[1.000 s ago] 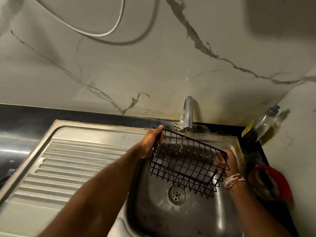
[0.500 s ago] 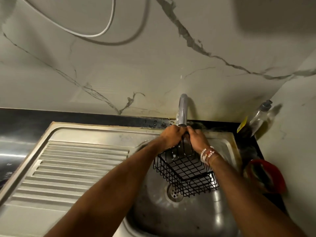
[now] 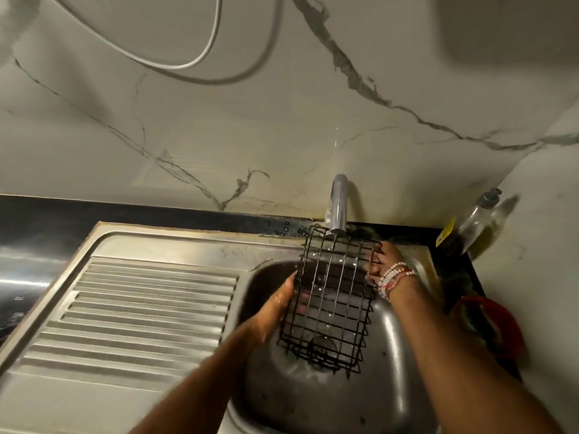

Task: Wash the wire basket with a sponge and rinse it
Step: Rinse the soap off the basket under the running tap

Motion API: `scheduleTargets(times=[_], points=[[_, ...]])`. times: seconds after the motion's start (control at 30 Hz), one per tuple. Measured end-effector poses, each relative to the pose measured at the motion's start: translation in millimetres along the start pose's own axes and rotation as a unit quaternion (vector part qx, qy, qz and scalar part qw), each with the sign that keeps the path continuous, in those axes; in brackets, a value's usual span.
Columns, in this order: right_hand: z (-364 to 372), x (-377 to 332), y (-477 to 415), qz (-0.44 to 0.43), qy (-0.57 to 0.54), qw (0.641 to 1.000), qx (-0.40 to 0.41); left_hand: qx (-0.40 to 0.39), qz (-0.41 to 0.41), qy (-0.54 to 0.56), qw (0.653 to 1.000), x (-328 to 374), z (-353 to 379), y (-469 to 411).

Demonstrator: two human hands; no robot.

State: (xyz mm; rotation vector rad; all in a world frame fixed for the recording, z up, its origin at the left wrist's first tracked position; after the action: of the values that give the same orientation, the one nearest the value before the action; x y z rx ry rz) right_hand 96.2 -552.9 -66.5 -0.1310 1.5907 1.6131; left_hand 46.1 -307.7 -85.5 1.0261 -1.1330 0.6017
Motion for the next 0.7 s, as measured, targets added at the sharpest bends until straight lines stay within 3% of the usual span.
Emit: scheduleTargets(times=[0.13, 0.23, 0.33, 0.4, 0.47, 0.5, 0.53, 0.6, 0.7], points=[[-12, 8, 2, -0.001, -0.046, 0.998, 0.053, -0.022, 0.033, -0.023, 0.999, -16, 8, 10], [-4, 8, 14, 0.015, -0.039, 0.997, 0.061, 0.017, 0.056, -0.001, 0.998, -1, 1, 10], [11, -15, 27, -0.102, 0.047, 0.988, 0.103, 0.038, 0.074, -0.002, 0.997, 16, -4, 11], [22, -34, 51, -0.263, 0.173, 0.929, 0.196, 0.042, 0.079, -0.009, 0.996, 23, -7, 9], [41, -37, 77, -0.394, 0.372, 0.784, 0.304, 0.056, 0.076, -0.006, 0.996, 25, -9, 10], [55, -31, 89, -0.433, 0.45, 0.704, 0.338, 0.061, 0.077, -0.007, 0.995, 27, -8, 12], [69, -21, 95, -0.448, 0.511, 0.647, 0.348, 0.069, 0.076, -0.009, 0.995, 27, -10, 13], [95, 0, 96, -0.426, 0.597, 0.597, 0.325, 0.066, 0.076, -0.012, 0.995, 29, -8, 16], [125, 30, 103, -0.439, 0.649, 0.565, 0.26, 0.08, 0.085, -0.015, 0.993, 30, -11, 21]])
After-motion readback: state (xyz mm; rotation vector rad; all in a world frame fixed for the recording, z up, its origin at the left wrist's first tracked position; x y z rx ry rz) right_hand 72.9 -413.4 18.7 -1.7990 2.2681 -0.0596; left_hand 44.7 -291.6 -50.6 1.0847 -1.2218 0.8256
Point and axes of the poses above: each hand's wrist, its own y-axis away from the middle knuckle, its own z-axis out of the palm, x = y × z, the point moved 8 cm from there along -y, towards the middle knuckle, and after that the axes turned 9 degrees about z, right-handed, at the moved point
